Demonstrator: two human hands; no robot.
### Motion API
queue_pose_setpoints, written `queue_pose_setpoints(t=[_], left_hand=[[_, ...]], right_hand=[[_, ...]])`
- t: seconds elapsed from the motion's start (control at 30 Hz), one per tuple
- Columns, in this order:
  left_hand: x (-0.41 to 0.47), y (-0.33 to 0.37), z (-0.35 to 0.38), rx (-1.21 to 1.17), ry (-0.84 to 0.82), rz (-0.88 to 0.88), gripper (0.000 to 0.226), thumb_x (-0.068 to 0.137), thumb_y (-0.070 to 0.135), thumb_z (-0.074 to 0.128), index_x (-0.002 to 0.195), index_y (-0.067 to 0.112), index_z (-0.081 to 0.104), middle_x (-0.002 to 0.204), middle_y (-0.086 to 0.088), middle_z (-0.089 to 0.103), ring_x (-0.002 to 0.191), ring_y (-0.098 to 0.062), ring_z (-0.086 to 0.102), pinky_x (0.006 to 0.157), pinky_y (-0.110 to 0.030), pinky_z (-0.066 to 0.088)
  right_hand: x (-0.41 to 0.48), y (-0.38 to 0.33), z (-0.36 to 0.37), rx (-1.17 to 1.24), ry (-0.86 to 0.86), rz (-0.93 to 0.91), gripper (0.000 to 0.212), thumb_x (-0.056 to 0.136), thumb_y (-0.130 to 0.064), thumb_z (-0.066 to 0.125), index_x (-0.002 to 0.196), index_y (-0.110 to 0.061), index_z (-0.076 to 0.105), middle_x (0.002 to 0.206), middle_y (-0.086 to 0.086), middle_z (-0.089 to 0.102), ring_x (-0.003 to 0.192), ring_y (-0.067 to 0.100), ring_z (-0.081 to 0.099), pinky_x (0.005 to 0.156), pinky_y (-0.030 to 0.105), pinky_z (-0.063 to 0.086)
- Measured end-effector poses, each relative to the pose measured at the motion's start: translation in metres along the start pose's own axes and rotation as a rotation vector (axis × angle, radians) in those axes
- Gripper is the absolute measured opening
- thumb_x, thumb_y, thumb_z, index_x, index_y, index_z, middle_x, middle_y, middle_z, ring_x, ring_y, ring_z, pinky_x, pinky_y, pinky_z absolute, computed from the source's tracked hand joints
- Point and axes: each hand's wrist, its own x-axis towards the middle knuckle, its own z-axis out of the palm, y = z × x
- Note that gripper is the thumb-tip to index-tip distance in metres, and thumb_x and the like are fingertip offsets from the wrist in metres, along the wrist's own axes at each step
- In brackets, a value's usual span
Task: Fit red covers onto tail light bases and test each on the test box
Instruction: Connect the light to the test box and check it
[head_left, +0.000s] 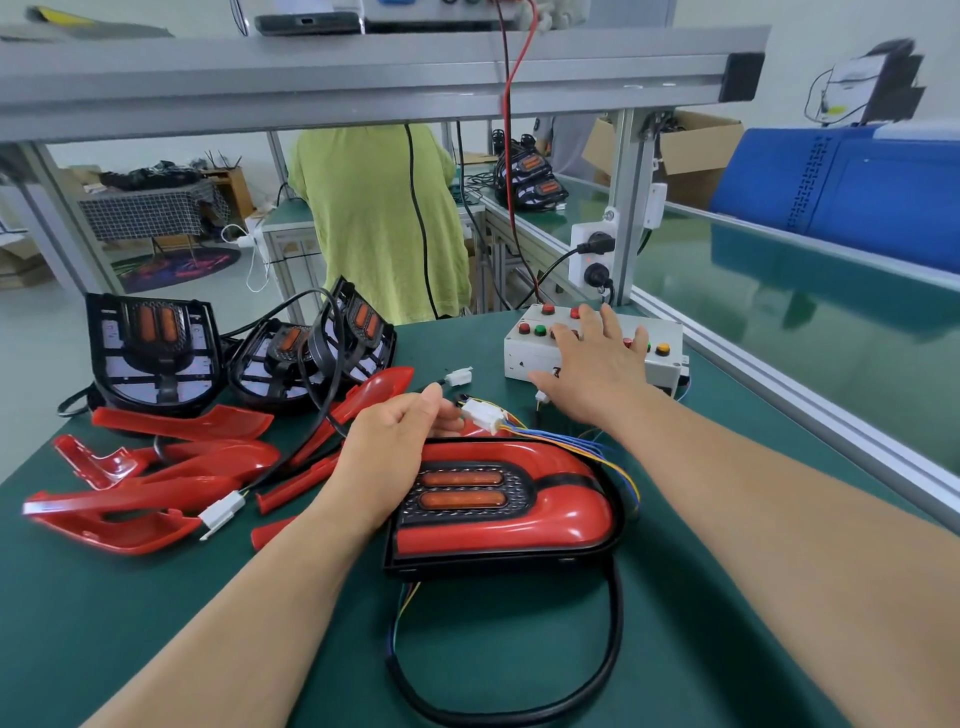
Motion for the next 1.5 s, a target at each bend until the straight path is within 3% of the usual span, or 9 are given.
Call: queue_pose_setpoints(t=[0.2,0.57,0.7,0.77,0.93,1.1,1.3,1.43,1.5], left_hand=[[0.0011,-0.0016,-0.0007,0.006,-0.002,0.006,0.039,0.104,0.036,0.045,0.090,0.014,0.075,0.089,0.004,0.078,0.086,-0.008,0.073,0.086,-0.027,0.053],[0.0015,-0.0019,-0.0009,0.015,-0.002,0.022,0.039,0.105,0.035,0.044,0.090,0.015,0.075,0.087,0.005,0.078,0.085,-0.006,0.073,0.082,-0.021,0.052],[0.0030,-0.0019,-0.0037,0.145,0.008,0.065,0.040,0.104,0.039,0.043,0.093,0.021,0.078,0.089,0.011,0.077,0.083,0.005,0.068,0.068,-0.001,0.042],[0.0025,-0.0010,-0.0043,0.155,0.003,0.071,0.041,0.104,0.038,0.043,0.094,0.021,0.079,0.089,0.013,0.076,0.083,0.006,0.067,0.063,0.001,0.039],[0.0005,-0.0003,-0.0052,0.143,0.000,0.051,0.043,0.104,0.042,0.043,0.090,0.024,0.079,0.086,0.012,0.076,0.077,-0.002,0.069,0.059,-0.004,0.043],[0.0007,0.0010,-0.0048,0.146,0.001,0.061,0.043,0.104,0.040,0.043,0.089,0.023,0.079,0.086,0.015,0.076,0.077,0.003,0.068,0.059,-0.001,0.040],[0.0006,-0.0007,-0.0050,0.120,-0.003,0.044,0.043,0.103,0.042,0.043,0.090,0.021,0.079,0.085,0.007,0.076,0.075,-0.006,0.070,0.057,-0.004,0.045],[0.0009,-0.0008,0.0000,0.007,0.009,0.011,0.040,0.104,0.035,0.045,0.091,0.013,0.075,0.085,0.002,0.078,0.081,-0.009,0.073,0.078,-0.016,0.054],[0.0018,-0.0012,0.0014,-0.010,0.009,0.013,0.039,0.105,0.033,0.045,0.092,0.010,0.074,0.086,0.000,0.078,0.084,-0.010,0.073,0.078,-0.016,0.053]], right_hand=[[-0.0027,0.0017,0.0007,-0.010,-0.021,0.029,0.074,0.092,-0.063,0.043,0.155,-0.033,0.020,0.166,0.005,0.001,0.152,0.031,-0.007,0.114,0.066,0.000],[-0.0038,0.0006,-0.0028,-0.025,-0.036,0.017,0.075,0.092,-0.062,0.045,0.156,-0.032,0.017,0.166,0.003,-0.002,0.152,0.030,-0.008,0.114,0.067,0.005],[-0.0054,0.0001,0.0002,-0.030,-0.001,0.011,0.072,0.092,-0.062,0.043,0.154,-0.032,0.022,0.166,0.003,0.001,0.152,0.030,-0.005,0.114,0.069,0.007],[-0.0052,-0.0004,-0.0004,-0.019,-0.001,0.017,0.071,0.092,-0.063,0.044,0.153,-0.033,0.024,0.166,0.003,0.001,0.152,0.031,-0.004,0.113,0.069,0.008],[-0.0036,-0.0016,-0.0046,-0.012,-0.028,0.031,0.070,0.092,-0.065,0.045,0.152,-0.033,0.026,0.165,0.005,0.002,0.152,0.032,-0.003,0.112,0.068,0.009],[-0.0051,-0.0016,-0.0063,-0.010,-0.037,0.030,0.071,0.092,-0.065,0.045,0.152,-0.033,0.025,0.165,0.006,0.002,0.152,0.031,-0.003,0.113,0.068,0.009],[-0.0076,-0.0006,-0.0028,-0.017,-0.015,0.021,0.073,0.093,-0.059,0.047,0.155,-0.033,0.020,0.166,0.005,0.000,0.152,0.031,-0.005,0.114,0.068,0.007],[-0.0048,0.0000,-0.0041,-0.007,-0.035,0.030,0.075,0.093,-0.060,0.048,0.156,-0.032,0.016,0.166,0.003,-0.004,0.152,0.030,-0.007,0.115,0.067,0.006],[-0.0030,0.0004,-0.0047,-0.021,-0.040,0.029,0.073,0.094,-0.059,0.046,0.156,-0.034,0.016,0.166,0.003,-0.006,0.152,0.030,-0.009,0.114,0.066,0.006]])
